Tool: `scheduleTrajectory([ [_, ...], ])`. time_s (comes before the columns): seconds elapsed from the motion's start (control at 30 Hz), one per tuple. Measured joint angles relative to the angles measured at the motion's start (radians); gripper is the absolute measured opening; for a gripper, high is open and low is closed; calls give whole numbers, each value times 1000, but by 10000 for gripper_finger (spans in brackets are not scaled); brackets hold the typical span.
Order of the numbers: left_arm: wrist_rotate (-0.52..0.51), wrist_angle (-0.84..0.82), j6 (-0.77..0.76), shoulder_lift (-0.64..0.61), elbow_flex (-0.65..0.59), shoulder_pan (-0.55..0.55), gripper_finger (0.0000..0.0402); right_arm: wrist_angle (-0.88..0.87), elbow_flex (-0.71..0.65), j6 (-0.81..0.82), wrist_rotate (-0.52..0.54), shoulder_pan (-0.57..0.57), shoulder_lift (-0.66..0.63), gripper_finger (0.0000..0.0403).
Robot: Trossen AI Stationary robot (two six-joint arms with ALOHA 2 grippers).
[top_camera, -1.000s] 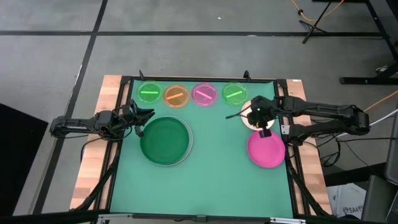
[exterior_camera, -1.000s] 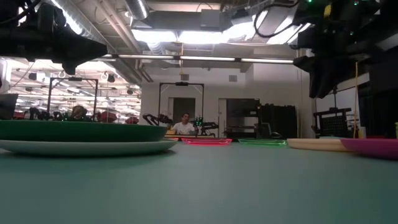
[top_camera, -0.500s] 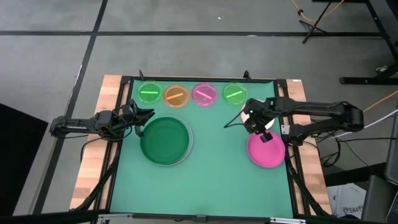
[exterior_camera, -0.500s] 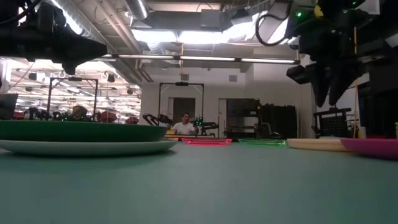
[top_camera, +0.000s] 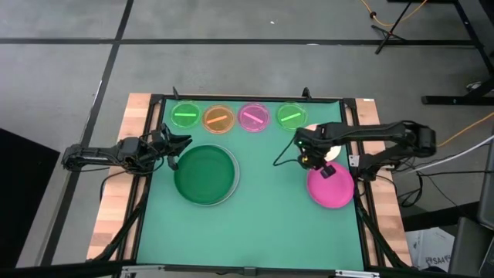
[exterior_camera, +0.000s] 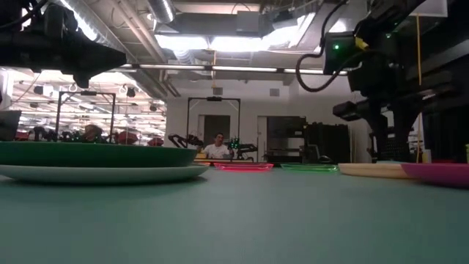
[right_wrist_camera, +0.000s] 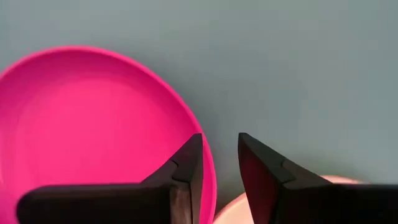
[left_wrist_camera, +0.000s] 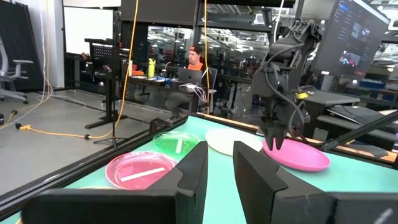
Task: Stack plastic plates
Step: Stack the pink plate on top of the the green plate
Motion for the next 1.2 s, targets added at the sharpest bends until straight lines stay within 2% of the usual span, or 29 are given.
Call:
scheduleTrajectory([
  [0.37,0,0,0,0,0,0,70,-14,0,-190,0,0,7,89],
  [0.83,0,0,0,0,0,0,70,-29,0,-239,34,0,16,89],
  [1.2,0,-2,0,0,0,0,70,-26,0,-270,34,0,119,89],
])
